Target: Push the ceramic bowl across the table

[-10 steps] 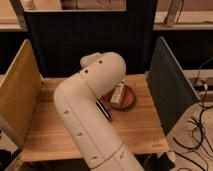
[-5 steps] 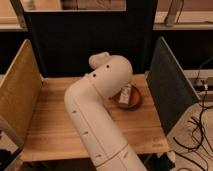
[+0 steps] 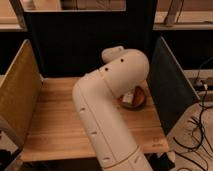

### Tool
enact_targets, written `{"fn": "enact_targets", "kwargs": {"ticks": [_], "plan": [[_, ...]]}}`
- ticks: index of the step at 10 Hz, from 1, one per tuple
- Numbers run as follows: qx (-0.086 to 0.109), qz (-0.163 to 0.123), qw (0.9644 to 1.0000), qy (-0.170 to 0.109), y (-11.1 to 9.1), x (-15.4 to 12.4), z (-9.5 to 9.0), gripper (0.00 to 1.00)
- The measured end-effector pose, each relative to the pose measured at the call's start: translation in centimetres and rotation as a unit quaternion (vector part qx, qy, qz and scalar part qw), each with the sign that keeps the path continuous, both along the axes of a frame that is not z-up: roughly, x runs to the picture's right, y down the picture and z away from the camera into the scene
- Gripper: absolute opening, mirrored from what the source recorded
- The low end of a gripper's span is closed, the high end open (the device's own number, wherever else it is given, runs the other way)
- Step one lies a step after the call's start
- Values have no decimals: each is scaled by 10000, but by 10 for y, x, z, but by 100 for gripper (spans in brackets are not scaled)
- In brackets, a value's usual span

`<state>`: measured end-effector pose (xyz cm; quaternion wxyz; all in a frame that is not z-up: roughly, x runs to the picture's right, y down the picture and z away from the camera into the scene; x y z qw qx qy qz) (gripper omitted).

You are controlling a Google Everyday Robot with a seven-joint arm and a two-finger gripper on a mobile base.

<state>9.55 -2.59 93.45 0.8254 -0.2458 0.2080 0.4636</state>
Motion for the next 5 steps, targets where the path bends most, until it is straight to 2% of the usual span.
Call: {"fn": "enact_targets", "kwargs": {"ticks": [1, 3, 5], "plan": [[191, 46, 9998, 14, -12, 4, -10, 0], [667, 291, 9973, 129, -36, 24, -43, 0], [1090, 757, 9906, 327, -45, 52, -77, 0]]}}
